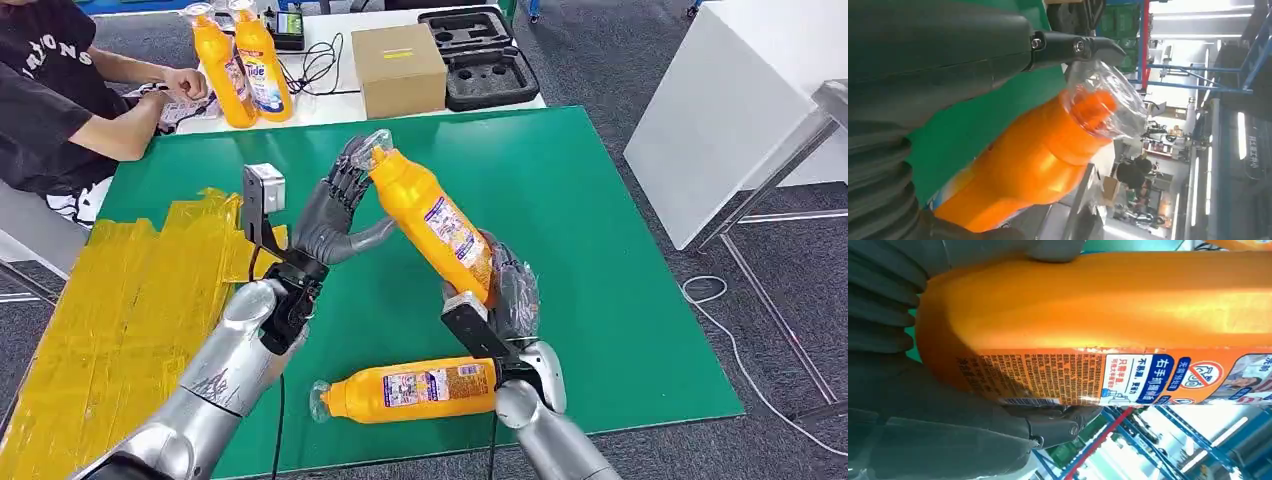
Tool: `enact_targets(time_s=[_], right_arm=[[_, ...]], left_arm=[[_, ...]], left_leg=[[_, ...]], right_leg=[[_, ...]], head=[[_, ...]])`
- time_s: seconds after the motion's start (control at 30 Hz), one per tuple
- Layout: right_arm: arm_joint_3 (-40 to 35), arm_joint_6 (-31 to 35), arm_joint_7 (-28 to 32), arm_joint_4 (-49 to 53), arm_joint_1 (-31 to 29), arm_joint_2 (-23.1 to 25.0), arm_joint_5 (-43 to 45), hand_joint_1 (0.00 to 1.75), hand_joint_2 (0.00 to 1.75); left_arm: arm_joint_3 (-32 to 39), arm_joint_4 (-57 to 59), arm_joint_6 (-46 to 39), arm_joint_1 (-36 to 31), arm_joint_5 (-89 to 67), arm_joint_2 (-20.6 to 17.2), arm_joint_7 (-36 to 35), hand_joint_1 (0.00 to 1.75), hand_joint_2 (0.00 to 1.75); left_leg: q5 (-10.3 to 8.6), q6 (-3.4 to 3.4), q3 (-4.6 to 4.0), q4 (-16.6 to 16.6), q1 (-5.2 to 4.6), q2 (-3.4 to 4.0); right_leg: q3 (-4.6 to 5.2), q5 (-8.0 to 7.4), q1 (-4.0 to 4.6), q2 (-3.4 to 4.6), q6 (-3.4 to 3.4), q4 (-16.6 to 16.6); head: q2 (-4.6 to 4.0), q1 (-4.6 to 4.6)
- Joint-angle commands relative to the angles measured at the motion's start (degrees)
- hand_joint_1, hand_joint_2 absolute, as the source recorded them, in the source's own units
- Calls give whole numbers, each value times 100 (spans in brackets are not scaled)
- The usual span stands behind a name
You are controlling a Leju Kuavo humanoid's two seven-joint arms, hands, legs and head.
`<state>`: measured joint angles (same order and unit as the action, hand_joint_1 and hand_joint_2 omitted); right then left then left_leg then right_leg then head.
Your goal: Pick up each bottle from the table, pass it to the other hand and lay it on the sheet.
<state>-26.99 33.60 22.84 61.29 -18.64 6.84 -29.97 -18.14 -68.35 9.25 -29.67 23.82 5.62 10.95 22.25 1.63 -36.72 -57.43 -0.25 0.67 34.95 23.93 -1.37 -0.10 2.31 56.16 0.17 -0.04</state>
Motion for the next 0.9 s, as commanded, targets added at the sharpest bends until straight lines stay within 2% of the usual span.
enact_targets(time_s=[0.03, 0.13, 0.9], right_arm=[[-663, 291, 257, 27, -405, -1, -141, 175, 175], [-638, 550, 269, 68, -425, 24, -200, 175, 175], [-1019, 534, 234, -524, -733, 238, -304, 175, 175]], left_arm=[[-337, 672, -20, -70, 69, -68, -54, 0, 175], [-279, 676, -56, -55, 105, -79, -41, 0, 175], [-164, 641, -72, 44, 262, -99, -51, 0, 175]], left_leg=[[11, -8, 22, 1, 1, 6], [10, -8, 21, 1, 1, 9], [16, -13, 32, -2, 10, 9]], right_leg=[[-19, 7, 1, 10, -11, -1], [-16, 5, 1, 13, -10, -1], [-30, 8, 10, 13, -16, -3]], head=[[0, -4], [0, -7], [0, -7]])
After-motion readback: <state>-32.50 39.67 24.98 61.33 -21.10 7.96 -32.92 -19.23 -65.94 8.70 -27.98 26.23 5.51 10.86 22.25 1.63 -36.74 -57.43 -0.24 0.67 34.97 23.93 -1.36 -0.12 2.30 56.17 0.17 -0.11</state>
